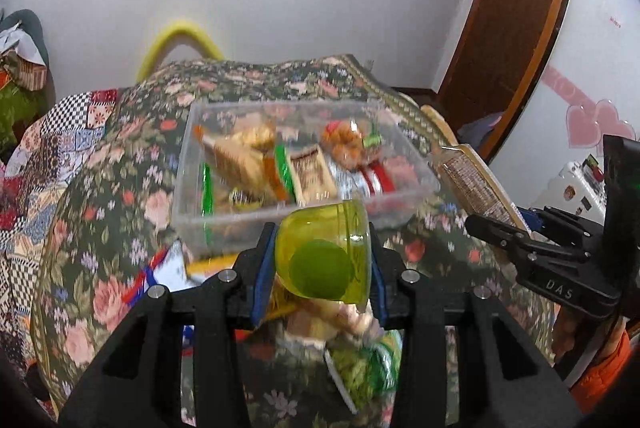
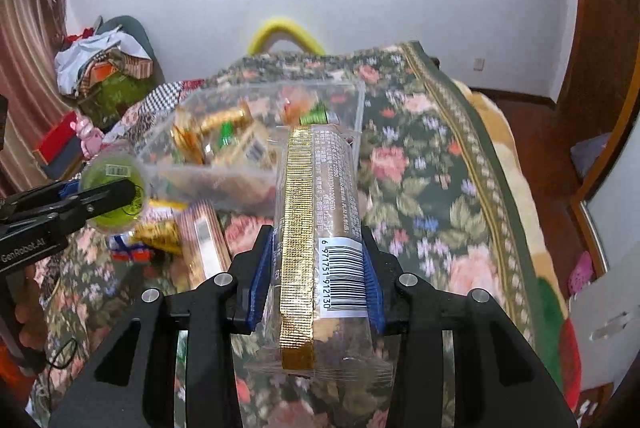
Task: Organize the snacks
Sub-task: 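Carry the green cup and biscuit roll over the clear box and open both tools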
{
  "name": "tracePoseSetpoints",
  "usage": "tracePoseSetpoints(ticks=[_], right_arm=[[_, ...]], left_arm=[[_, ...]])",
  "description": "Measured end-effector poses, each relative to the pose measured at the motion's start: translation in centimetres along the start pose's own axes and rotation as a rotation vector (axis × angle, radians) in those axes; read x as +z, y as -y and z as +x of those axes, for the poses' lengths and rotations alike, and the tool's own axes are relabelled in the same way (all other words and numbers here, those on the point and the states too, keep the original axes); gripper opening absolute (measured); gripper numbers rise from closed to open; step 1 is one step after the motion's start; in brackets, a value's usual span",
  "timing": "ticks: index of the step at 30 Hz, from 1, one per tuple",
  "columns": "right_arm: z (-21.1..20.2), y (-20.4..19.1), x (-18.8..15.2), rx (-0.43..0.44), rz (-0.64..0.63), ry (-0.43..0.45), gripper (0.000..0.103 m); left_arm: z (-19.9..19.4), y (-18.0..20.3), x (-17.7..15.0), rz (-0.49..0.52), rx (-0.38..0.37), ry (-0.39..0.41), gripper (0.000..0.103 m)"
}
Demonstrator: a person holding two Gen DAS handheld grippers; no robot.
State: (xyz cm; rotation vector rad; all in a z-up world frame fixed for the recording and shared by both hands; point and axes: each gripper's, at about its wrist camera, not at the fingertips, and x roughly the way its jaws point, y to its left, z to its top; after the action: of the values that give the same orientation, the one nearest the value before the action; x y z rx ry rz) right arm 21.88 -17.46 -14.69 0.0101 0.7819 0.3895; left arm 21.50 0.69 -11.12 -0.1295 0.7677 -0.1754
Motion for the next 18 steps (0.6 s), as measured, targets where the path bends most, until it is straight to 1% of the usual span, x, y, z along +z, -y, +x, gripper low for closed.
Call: tracePoseSetpoints(ticks=[4,8,13,18], right_arm=[[0.5,-0.6,1.9,0.005,-0.009,0.037,0.037],[1.6,-1.0,3.4,0.025,0.0,0.055,0.037],[3.1,-1.8,5.1,0.035,-0.011,0.066,0.037],[4.7,-2.3,6.5,0.038,-0.027,0.061,0.037]], left_arm=[[0.7,0.3,1.6,0.01,0.005,0.022,0.04],[1.7,0.2,3.3,0.003,0.001,0.032,0.04],[3.2,-0.4,5.1,0.0,0.005,0.034,0.04],[5.1,-1.7,6.5,-0.003,0.033,0.026,0.04]])
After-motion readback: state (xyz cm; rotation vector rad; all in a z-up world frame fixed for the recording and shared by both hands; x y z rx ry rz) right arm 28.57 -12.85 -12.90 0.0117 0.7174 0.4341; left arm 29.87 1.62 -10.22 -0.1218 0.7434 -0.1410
